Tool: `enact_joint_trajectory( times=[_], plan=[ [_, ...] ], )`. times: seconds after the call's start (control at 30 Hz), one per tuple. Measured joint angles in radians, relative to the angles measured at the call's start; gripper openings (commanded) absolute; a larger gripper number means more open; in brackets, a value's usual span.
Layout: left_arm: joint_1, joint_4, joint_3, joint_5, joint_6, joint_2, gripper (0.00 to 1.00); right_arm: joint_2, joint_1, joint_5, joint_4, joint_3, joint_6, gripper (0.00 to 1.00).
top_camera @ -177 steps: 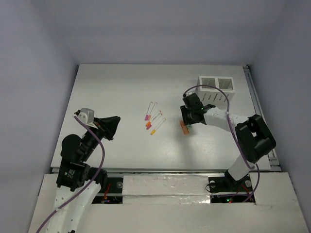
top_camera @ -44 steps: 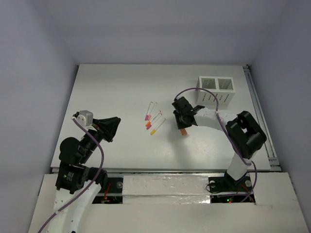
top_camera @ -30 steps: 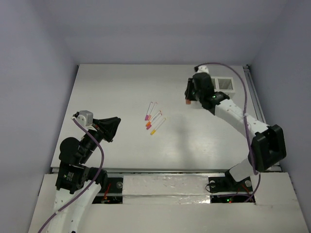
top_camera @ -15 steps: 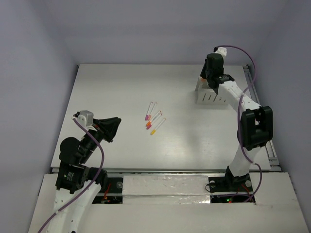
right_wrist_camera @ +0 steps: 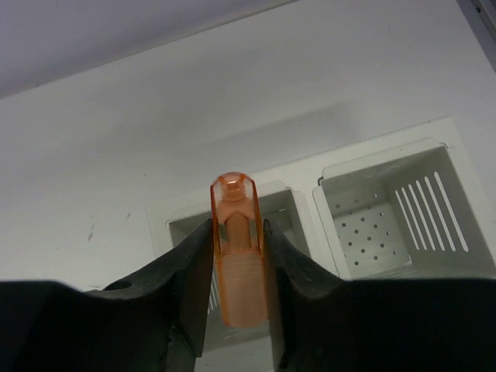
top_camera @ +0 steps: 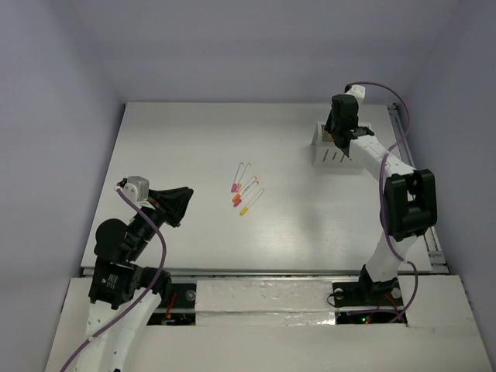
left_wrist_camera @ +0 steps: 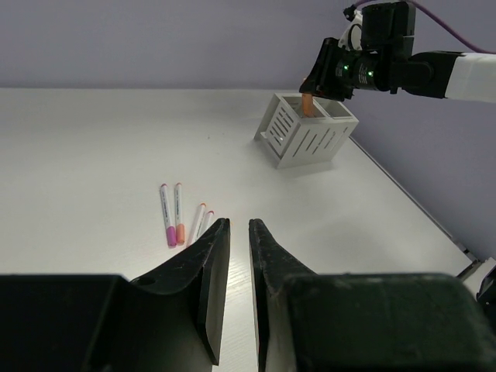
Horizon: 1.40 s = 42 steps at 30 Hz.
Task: Sort the stationery into containers
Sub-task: Place the stationery in the storage box, then pick up the pen from the center of the board.
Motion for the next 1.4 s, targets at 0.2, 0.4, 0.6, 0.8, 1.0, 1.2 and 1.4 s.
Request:
enact_joint_trajectory(
  times=[0.2, 0.4, 0.6, 0.8, 1.0, 1.2, 1.4],
  plan=[
    [0.0, 0.0, 0.0, 0.0, 0.0, 0.0, 0.14, -0.014, 0.0, 0.008, -0.008, -0.014, -0.001, 0.73],
    [0.0, 0.0, 0.0, 0.0, 0.0, -0.001, 0.14, -0.167, 0.008, -0.043, -0.022, -0.06, 0.03, 0.0],
    [0.0, 0.0, 0.0, -0.005, 0.0, -0.002, 0.12, -0.36, 0.212, -0.074, 0.007, -0.204, 0.085, 0.0],
    [0.0, 0.0, 0.0, -0.013, 0.0, 0.0, 0.11, -0.272, 0.498, -0.104, 0.006, -0.345, 0.169, 0.17],
    [0.0, 0.0, 0.0, -0.013, 0.0, 0.0, 0.11, -0.14, 0.597, -0.103, -0.064, -0.357, 0.224, 0.67],
    [0.0, 0.0, 0.0, -0.013, 0.0, 0.0, 0.11, -0.064, 0.623, -0.103, -0.079, -0.345, 0.28, 0.65],
    [0.0, 0.0, 0.0, -0.012, 0.0, -0.002, 0.11, 0.003, 0.623, -0.1, -0.082, -0.318, 0.316, 0.63]
  ],
)
